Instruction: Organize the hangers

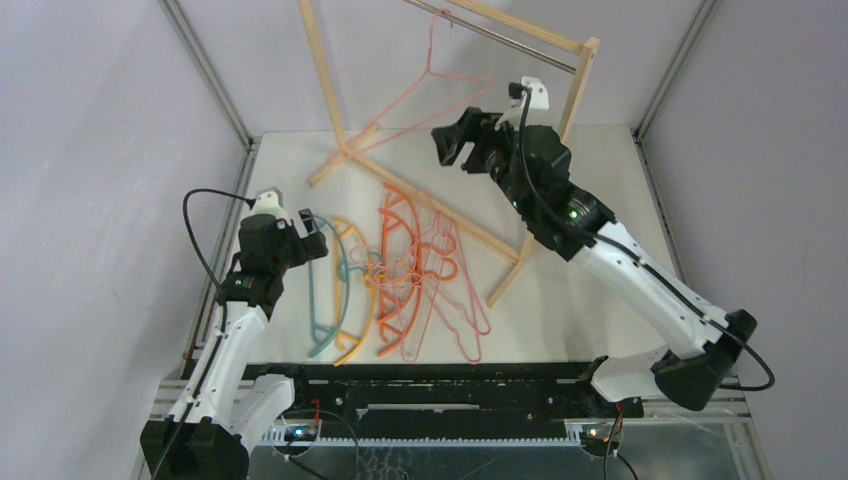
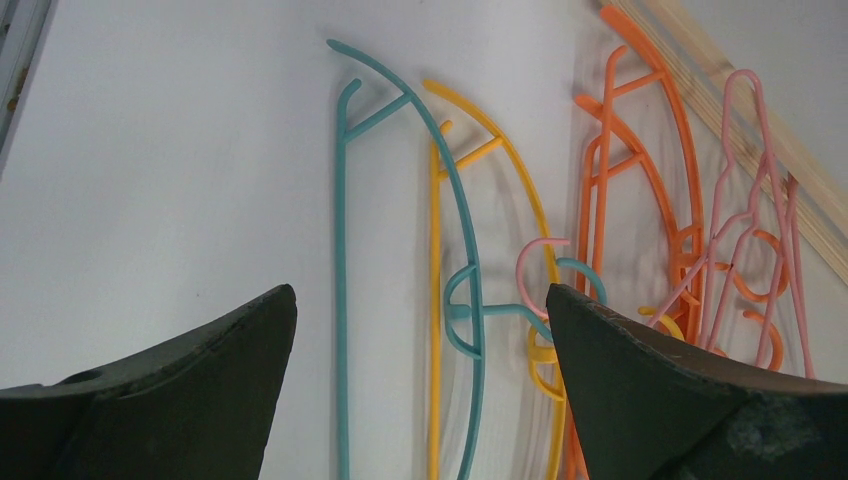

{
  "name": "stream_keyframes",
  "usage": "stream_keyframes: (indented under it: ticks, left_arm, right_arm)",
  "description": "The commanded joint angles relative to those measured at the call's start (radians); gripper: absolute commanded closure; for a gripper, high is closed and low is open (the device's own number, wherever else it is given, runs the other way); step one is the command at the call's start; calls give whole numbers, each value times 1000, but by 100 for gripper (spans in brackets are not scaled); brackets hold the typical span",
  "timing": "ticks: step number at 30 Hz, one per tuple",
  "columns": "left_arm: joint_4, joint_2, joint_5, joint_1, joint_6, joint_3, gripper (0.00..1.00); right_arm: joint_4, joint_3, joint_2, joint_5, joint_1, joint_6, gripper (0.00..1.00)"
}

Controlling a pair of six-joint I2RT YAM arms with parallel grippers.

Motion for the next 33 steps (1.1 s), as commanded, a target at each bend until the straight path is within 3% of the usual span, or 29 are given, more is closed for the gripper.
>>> stream_keyframes:
  ticks: [1, 7, 14, 25, 33]
  left_arm:
    - [59, -5, -3, -5, -18, -20, 0]
    - [76, 2, 1, -6, -19, -26, 0]
    - [74, 17, 15, -5, -15, -11, 0]
    - [56, -7, 10, -6, -17, -29, 0]
    - [37, -24, -10, -6, -11, -38, 1]
  right_arm:
    - [-220, -41, -82, -20, 97, -161, 17]
    - [-391, -299, -128, -132, 188, -212, 23]
    - [-344, -502, -55, -203, 223, -178, 30]
    - [-245, -539, 148, -270, 236, -193, 36]
    - [-212, -548, 237, -191, 229, -205, 40]
